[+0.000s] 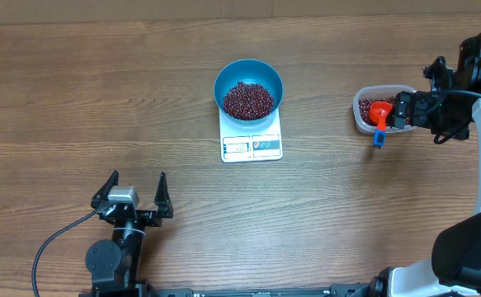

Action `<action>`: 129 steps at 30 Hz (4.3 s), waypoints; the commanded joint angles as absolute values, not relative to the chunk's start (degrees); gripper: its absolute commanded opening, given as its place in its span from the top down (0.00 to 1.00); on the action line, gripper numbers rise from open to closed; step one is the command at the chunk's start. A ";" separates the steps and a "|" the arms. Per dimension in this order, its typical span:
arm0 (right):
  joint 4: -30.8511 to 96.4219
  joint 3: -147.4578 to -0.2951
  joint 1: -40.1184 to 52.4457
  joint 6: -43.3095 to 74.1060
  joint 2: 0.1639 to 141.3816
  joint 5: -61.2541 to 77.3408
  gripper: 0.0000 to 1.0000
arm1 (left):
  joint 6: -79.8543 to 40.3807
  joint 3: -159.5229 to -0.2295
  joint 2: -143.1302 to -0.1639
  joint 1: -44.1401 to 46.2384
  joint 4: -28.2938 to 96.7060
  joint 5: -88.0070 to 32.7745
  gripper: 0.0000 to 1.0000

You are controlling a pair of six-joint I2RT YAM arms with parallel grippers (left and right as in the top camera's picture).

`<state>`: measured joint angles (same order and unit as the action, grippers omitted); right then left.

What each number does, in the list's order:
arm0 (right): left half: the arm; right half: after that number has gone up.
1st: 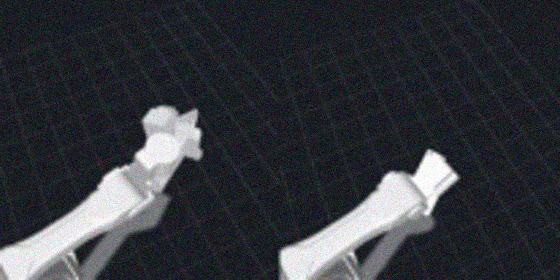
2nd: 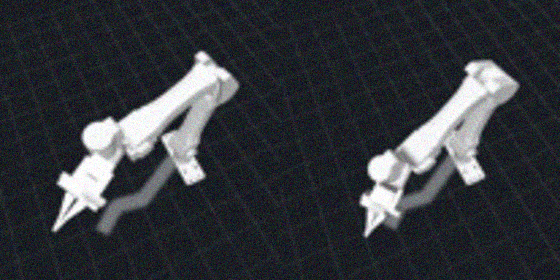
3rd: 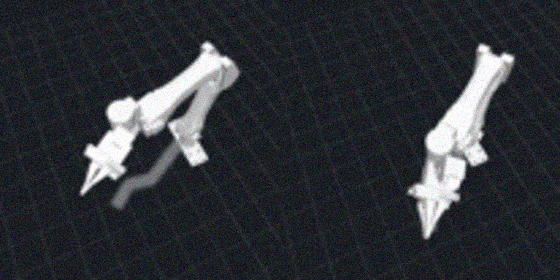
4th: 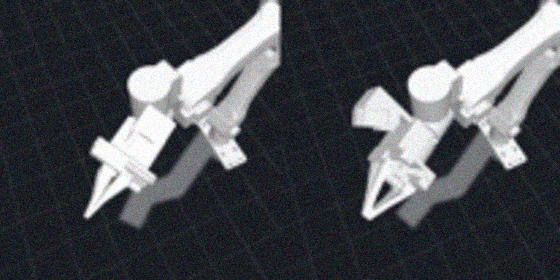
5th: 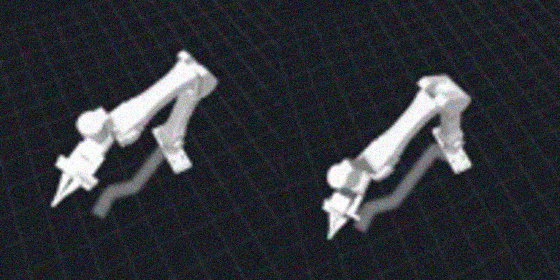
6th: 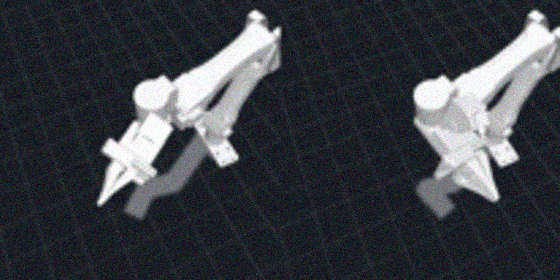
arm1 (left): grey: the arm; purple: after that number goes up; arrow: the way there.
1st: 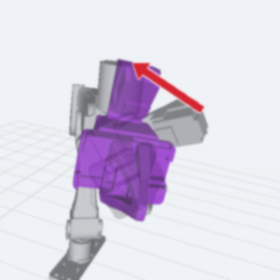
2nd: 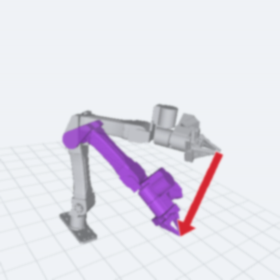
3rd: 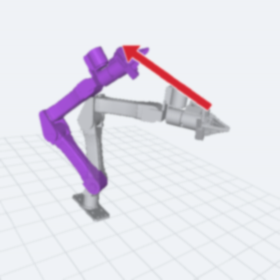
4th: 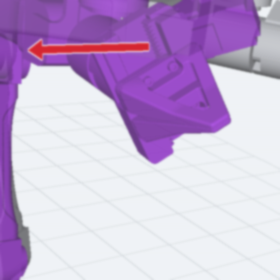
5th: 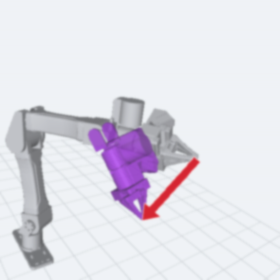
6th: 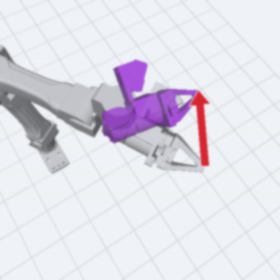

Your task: Scoop item into bowl and weigh 150g on scale

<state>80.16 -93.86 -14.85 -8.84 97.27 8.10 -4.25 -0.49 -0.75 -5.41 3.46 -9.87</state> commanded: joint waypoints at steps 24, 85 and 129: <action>79.85 -95.15 -14.76 -9.08 96.14 7.75 0.00 | -3.20 -0.27 -0.25 -5.98 3.62 -10.07 0.00; -16.14 -3.53 -5.78 -4.54 16.49 19.55 0.00 | -3.20 -0.27 -0.25 -5.98 3.62 -10.07 0.01; 4.82 -0.45 -1.93 4.71 0.16 0.69 0.00 | -3.20 -0.27 -0.25 -5.98 3.62 -10.07 0.00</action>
<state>5.15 -1.06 -2.20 3.88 0.73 1.45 -4.25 -0.49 -0.75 -5.41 3.49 -9.87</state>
